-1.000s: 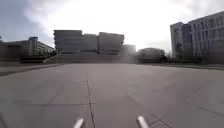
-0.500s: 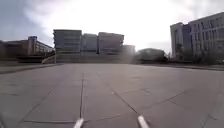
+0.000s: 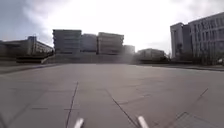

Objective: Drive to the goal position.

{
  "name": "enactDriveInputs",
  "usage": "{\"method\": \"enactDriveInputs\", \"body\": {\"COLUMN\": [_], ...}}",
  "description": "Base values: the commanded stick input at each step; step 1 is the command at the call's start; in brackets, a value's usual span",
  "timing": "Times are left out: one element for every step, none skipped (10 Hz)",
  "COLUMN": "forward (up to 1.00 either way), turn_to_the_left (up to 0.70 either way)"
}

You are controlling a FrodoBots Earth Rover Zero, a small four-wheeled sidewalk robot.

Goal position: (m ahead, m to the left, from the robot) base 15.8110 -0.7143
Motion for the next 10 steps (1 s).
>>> {"method": "enactDriveInputs", "body": {"forward": [1.0, 1.0, 1.0, 1.0, 1.0, 1.0, 1.0, 1.0, 1.0, 1.0], "turn_to_the_left": [0.15, 0.27, 0.26, 0.07, 0.0, 0.0, 0.0, 0.0, 0.0, 0.0]}}
